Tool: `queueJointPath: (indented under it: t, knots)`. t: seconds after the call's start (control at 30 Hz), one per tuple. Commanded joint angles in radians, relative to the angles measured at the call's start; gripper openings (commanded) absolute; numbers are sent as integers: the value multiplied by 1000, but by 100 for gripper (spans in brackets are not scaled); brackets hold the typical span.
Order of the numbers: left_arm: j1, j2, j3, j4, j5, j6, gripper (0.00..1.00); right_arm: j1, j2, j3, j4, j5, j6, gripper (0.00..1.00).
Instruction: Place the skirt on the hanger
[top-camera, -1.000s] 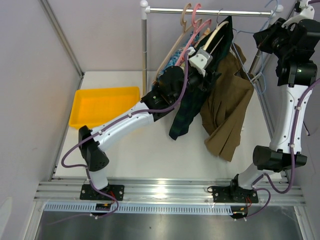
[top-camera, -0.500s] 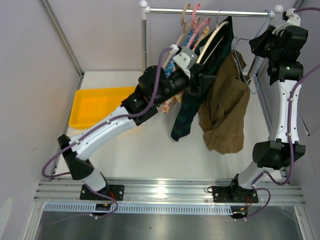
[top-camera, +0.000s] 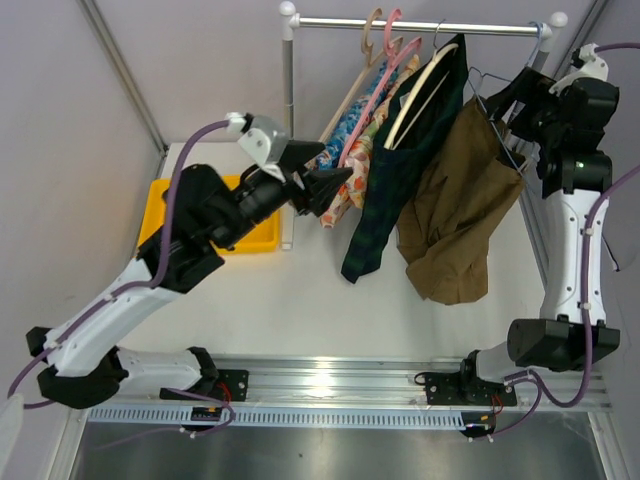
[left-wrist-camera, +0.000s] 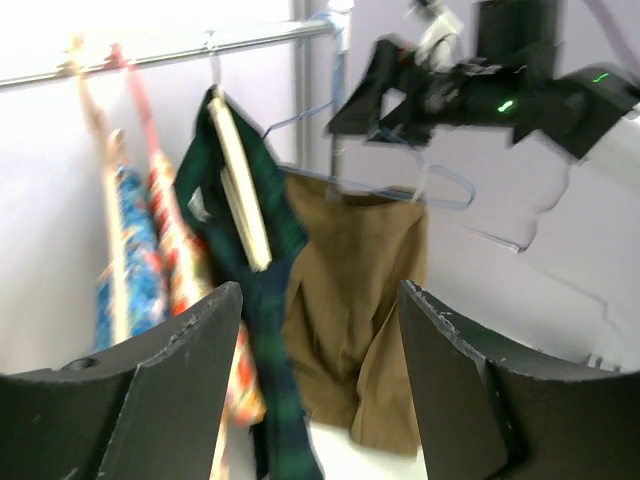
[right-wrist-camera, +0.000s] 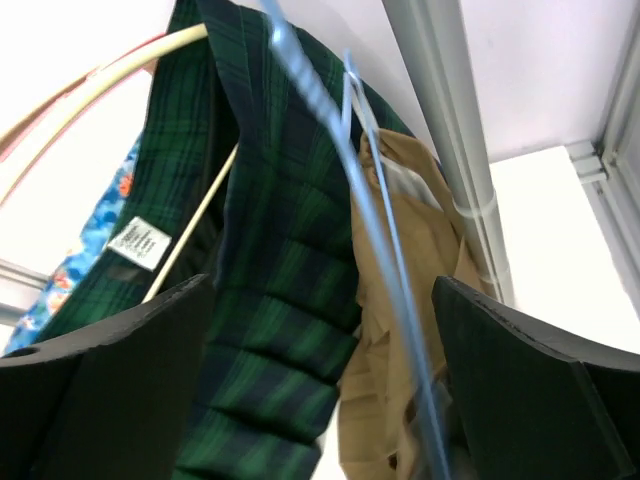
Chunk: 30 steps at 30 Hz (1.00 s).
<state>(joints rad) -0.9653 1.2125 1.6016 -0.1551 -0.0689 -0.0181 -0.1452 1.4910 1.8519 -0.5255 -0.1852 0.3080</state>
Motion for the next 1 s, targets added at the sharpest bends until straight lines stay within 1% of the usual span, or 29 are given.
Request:
queueJointPath:
  t: [0.0, 0.1, 0.13, 0.17, 0.2, 0.23, 0.27, 0.3, 0.37, 0.4, 0.47, 0.5, 0.6, 0.7, 0.8, 0.83, 0.97]
  knots:
    - [10, -114, -93, -75, -77, 15, 70, 2, -110, 7, -39, 44, 20, 99]
    - [25, -200, -163, -124, -108, 15, 70, 2, -195, -13, -118, 73, 22, 99]
    - [31, -223, -178, -135, -109, 15, 70, 2, -246, -23, -139, 102, 22, 99]
    - [37, -247, -192, -142, -114, 7, 71, 2, -273, -55, -160, 111, 25, 99]
    - [46, -290, -248, -158, -117, 3, 71, 2, -303, -84, -172, 107, 29, 99]
    - [50, -312, -265, -167, -127, 3, 71, 2, -337, -121, -185, 95, 31, 99]
    - [51, -332, -300, -173, -152, 3, 71, 2, -409, -163, -186, 66, 40, 99]
    - [57, -371, -340, -184, -187, -3, 71, 2, -444, -256, -186, 46, 51, 99]
    - [63, -410, -391, -195, -198, -11, 71, 4, -533, -340, -202, 21, 66, 99]
    - [69, -436, -413, -202, -201, -20, 71, 7, -558, -424, -199, 4, 88, 99]
    - [71, -455, -434, -234, -212, -31, 71, 27, -616, -500, -194, -63, 98, 99]
    - [71, -465, -449, -245, -224, -34, 71, 41, -630, -548, -205, -60, 103, 99]
    - [73, -514, -474, -265, -236, -39, 71, 99, -676, -583, -241, 5, 98, 100]
    - [73, -556, -508, -273, -255, -48, 72, 137, -704, -618, -264, 12, 85, 99]
    - [73, -570, -529, -284, -258, -62, 72, 151, -713, -635, -284, 35, 62, 99]
    - [73, -573, -532, -288, -261, -65, 71, 170, -718, -640, -284, 32, 57, 99]
    - [73, -596, -560, -293, -262, -77, 71, 173, -718, -637, -278, 18, 43, 100]
